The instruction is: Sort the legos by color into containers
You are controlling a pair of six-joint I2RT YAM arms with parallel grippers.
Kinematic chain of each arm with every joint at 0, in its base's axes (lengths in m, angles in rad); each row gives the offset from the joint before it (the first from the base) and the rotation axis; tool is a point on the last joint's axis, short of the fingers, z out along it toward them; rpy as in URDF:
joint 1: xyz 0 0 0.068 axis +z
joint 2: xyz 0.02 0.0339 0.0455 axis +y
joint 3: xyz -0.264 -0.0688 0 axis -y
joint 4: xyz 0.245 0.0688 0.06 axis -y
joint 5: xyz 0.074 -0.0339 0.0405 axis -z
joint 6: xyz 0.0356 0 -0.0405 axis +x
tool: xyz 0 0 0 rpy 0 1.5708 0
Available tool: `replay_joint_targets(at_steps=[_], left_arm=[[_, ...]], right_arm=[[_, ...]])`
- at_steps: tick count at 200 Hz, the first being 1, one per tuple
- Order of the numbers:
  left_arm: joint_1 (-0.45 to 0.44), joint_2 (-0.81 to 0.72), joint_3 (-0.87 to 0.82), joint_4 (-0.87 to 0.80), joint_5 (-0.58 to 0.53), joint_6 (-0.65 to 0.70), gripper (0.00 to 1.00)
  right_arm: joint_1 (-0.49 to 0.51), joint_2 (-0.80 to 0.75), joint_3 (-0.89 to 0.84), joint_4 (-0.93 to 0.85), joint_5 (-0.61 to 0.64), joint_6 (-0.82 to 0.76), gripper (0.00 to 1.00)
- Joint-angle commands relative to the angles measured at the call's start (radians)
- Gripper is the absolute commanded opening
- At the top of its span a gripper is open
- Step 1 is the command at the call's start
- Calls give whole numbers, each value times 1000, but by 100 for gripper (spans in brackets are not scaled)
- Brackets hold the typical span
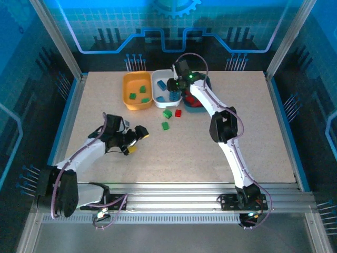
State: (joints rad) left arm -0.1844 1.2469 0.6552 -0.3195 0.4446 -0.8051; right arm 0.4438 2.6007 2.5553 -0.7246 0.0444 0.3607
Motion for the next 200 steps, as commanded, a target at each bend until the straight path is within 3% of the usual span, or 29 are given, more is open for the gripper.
replay_joint_targets(at_steps=[1,19,47,117,148,200], left_arm=[[-47,67,70,-48,-55,36,99],[-94,133,134,-76,-98,43,99],[-163,241,254,-113,-168,65,98],[-277,588,609,-247,-324,114,93],[-300,710,746,-317,-414,125,89],[-329,912,987,-481,-557,167,77]], right_arm=[[-6,-6,58,-62,-49,-7,56],[-1,-67,12,-54,-49,-17,58],[7,-267,-248,71,-45,-21,59],[-7,-856,-1129,404,44,27,61],[-45,-962,-1381,508,35,60,62],[-69,-1022,-1555,586,20,61,61]])
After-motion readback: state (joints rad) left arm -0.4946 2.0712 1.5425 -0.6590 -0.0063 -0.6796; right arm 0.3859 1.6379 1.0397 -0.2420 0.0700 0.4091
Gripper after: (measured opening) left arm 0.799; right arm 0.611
